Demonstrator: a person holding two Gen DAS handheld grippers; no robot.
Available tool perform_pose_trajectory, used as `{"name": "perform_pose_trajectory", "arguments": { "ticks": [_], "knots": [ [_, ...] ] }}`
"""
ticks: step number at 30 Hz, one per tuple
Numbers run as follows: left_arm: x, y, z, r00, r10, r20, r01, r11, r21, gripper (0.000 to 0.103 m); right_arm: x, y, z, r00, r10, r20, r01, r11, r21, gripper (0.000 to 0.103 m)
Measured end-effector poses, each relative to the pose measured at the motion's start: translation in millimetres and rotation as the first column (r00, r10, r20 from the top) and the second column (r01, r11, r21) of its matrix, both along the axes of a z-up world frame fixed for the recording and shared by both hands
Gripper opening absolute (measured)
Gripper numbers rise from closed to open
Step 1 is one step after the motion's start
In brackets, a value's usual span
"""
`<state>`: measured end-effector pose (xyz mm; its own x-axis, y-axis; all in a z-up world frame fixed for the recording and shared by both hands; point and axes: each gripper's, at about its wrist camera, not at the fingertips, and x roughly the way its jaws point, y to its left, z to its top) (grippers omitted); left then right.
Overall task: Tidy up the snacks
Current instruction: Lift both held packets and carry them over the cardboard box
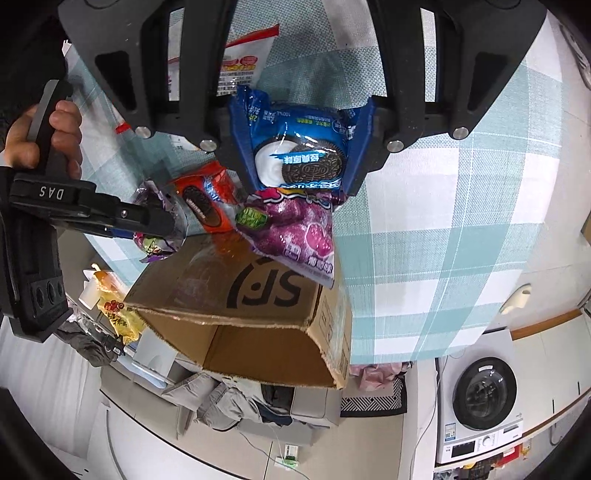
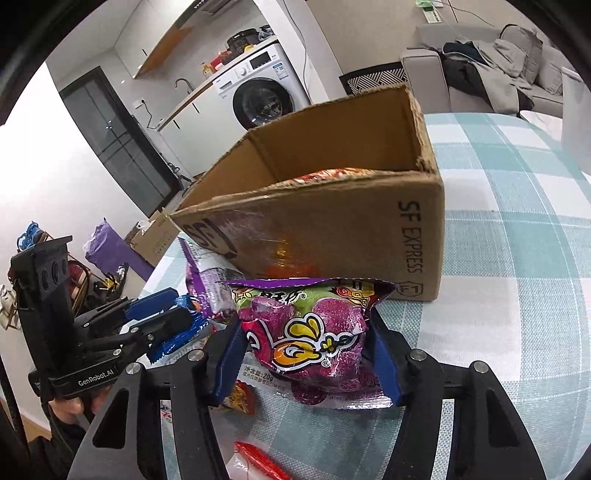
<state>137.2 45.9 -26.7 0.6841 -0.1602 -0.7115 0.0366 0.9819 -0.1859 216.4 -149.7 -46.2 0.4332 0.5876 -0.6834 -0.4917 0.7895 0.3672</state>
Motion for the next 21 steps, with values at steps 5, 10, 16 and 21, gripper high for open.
{"name": "perform_pose_trajectory", "arguments": {
  "ticks": [5,10,16,21],
  "knots": [
    [-7.0,-3.1,10.0,1.0,-0.006,0.031,0.006,1.0,0.0,0.043,-6.1,-0.5,4.6,1.0,0.009,0.016,-0.009,1.0,0.011,0.062],
    [-15.4,-7.2,20.4,0.998,-0.007,0.064,0.007,1.0,0.007,0.043,-11.4,-2.9,12.9,0.999,0.015,0.035,-0.016,1.0,0.027,0.062],
    [-22.6,-10.5,32.2,0.995,-0.005,0.1,0.004,1.0,0.015,0.043,-15.6,-4.8,24.9,0.998,0.008,0.059,-0.011,0.999,0.05,0.062],
    [-25.7,-13.8,37.8,0.994,-0.012,0.11,0.01,1.0,0.013,0.043,-16.5,-9.9,31.0,0.997,0.004,0.073,-0.008,0.998,0.066,0.062]
  ]
}}
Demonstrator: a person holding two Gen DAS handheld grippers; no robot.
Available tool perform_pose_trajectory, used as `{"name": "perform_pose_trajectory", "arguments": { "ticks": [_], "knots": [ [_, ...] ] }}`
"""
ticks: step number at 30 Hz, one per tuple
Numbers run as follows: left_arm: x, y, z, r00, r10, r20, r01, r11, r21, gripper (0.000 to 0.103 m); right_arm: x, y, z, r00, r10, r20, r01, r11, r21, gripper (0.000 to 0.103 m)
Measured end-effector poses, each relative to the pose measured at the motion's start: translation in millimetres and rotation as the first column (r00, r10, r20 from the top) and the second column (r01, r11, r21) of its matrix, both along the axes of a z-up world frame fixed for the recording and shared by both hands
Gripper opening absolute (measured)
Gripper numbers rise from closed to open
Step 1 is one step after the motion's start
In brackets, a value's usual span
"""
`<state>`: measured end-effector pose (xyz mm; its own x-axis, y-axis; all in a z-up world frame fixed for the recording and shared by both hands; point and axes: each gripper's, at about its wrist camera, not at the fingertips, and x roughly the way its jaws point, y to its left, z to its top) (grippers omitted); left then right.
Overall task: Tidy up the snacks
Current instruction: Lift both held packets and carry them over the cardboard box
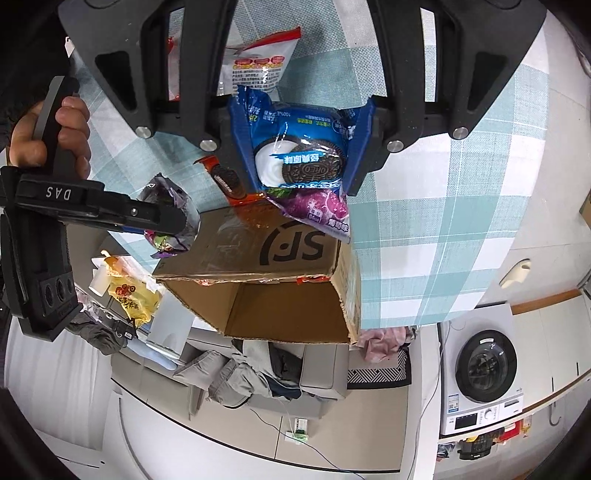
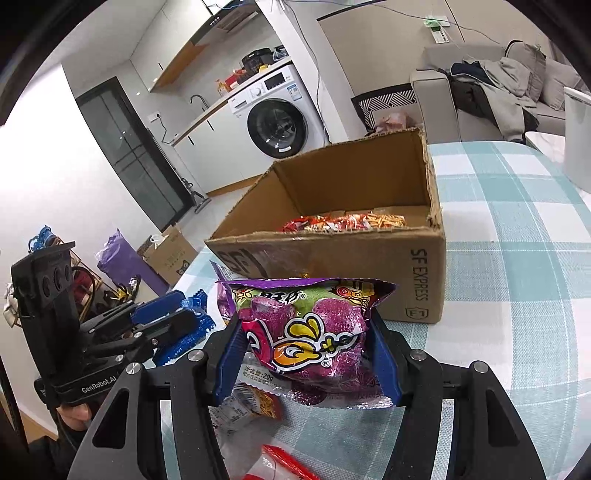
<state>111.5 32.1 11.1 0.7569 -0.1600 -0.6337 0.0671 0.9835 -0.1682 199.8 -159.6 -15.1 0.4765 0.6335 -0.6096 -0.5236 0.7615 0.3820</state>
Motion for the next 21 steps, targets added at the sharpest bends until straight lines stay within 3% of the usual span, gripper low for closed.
{"name": "perform_pose_trajectory", "arguments": {
  "ticks": [21],
  "knots": [
    [-2.8,-9.7,42.0,0.995,0.021,0.102,-0.022,1.0,0.004,0.043,-12.7,-2.9,30.9,0.997,-0.022,0.07,0.02,0.999,0.041,0.062]
  ]
}}
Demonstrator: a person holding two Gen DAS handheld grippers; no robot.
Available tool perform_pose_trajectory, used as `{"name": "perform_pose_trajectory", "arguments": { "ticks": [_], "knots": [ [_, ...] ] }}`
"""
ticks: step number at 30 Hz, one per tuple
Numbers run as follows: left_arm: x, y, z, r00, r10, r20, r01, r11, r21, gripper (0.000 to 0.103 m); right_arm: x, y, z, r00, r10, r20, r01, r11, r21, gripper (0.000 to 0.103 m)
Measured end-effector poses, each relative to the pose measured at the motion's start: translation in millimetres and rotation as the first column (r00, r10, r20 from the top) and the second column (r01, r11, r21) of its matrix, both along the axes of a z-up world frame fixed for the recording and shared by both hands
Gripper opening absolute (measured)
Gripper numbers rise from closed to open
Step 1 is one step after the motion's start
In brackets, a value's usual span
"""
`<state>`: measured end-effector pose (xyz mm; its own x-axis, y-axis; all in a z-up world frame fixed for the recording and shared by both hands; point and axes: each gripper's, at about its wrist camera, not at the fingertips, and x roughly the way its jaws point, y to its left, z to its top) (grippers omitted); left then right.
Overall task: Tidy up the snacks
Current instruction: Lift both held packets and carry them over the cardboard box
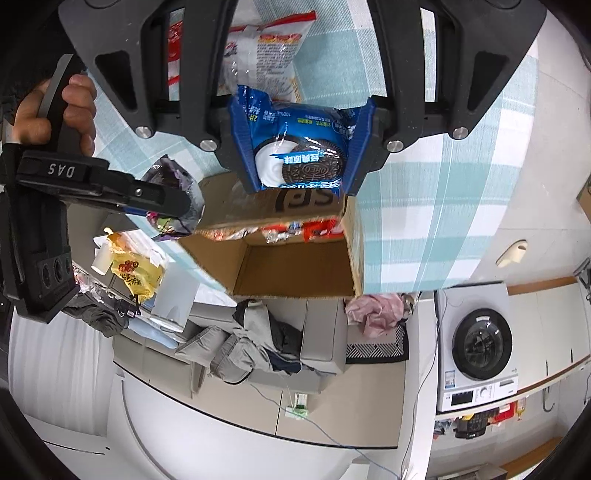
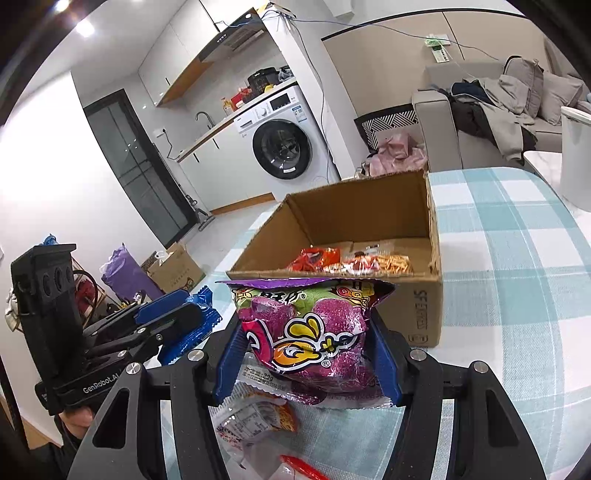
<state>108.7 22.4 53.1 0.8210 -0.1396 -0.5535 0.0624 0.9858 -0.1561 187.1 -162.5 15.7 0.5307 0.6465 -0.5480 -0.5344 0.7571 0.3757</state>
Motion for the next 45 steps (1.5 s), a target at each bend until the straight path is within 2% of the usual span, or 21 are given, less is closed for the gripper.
{"name": "perform_pose_trajectory", "arguments": {
  "ticks": [7,13,33,45],
  "knots": [
    [7.1,-10.1,23.1,0.999,-0.015,0.04,0.014,1.0,0.018,0.043,6.4,-1.8,17.6,0.999,-0.02,0.029,0.02,1.0,0.0,0.062],
    [19.7,-16.0,31.8,0.999,-0.017,0.05,0.016,1.0,0.024,0.043,14.7,-6.5,30.3,0.998,-0.048,0.044,0.048,0.999,-0.004,0.062],
    [71.1,-23.8,37.6,0.998,-0.009,0.057,0.007,0.999,0.035,0.043,47.9,0.6,49.5,0.991,-0.121,0.05,0.122,0.993,-0.005,0.062],
    [104.2,-22.8,26.7,0.999,0.013,0.036,-0.014,0.999,0.037,0.043,68.5,9.1,43.8,0.99,-0.136,0.024,0.136,0.991,-0.017,0.062]
  ]
}}
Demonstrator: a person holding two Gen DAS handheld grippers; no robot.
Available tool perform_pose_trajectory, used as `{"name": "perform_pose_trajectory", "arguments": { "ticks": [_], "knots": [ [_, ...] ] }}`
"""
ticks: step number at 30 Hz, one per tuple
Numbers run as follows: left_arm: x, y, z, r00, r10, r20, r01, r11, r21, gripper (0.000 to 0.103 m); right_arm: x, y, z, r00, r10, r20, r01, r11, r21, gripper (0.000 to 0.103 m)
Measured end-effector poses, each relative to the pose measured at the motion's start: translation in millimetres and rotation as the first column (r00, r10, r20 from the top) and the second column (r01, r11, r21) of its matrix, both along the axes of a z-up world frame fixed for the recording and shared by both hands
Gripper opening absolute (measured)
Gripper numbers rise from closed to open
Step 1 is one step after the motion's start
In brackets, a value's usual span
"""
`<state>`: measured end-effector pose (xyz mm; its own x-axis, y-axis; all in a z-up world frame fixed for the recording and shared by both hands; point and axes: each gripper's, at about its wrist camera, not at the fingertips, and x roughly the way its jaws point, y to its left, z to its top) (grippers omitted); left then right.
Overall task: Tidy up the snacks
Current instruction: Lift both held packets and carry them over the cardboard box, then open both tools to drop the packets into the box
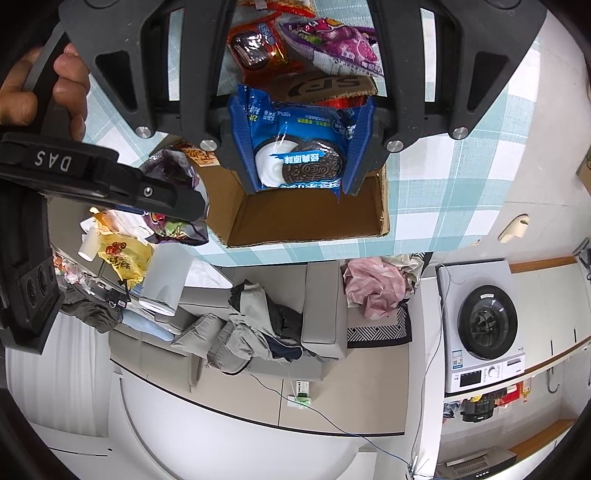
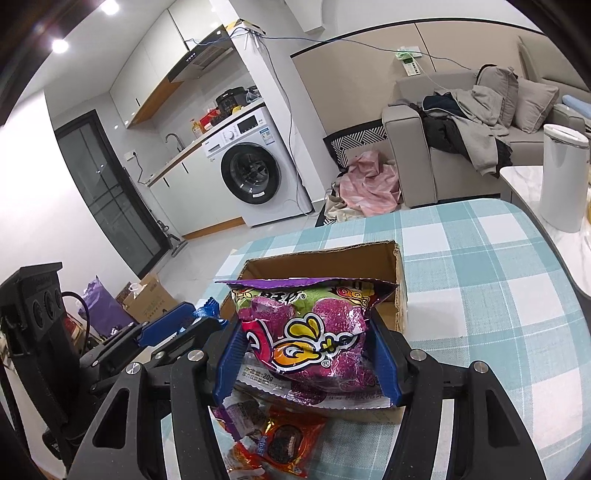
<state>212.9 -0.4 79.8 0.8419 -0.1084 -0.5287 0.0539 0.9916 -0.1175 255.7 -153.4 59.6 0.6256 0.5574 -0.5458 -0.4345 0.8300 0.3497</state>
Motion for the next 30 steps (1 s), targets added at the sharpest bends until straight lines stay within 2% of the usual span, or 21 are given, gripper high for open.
{"name": "perform_pose_trajectory", "arguments": {
  "ticks": [13,21,25,27,30],
  "knots": [
    [33.7,4.0,-23.3,0.999,0.019,-0.029,-0.02,1.0,-0.007,0.043,21.3,7.3,-17.4,0.999,-0.018,-0.041,0.017,0.999,-0.037,0.062],
    [40.8,4.2,-33.6,0.999,0.026,-0.041,-0.026,1.0,-0.001,0.044,25.7,9.4,-22.4,0.999,-0.021,-0.049,0.019,0.998,-0.055,0.063],
    [39.6,3.5,-32.6,0.999,0.017,-0.037,-0.017,1.0,-0.005,0.044,25.1,11.9,-22.2,0.999,-0.003,-0.054,-0.001,0.998,-0.066,0.071],
    [37.7,4.0,-31.6,0.999,0.012,-0.03,-0.012,1.0,-0.003,0.044,22.3,11.8,-19.5,0.999,0.001,-0.033,-0.003,0.997,-0.071,0.081],
    [31.0,4.5,-28.6,0.999,-0.002,-0.034,0.002,1.0,-0.005,0.053,18.8,9.0,-14.5,1.0,0.002,-0.015,-0.003,0.998,-0.063,0.084]
  ]
}}
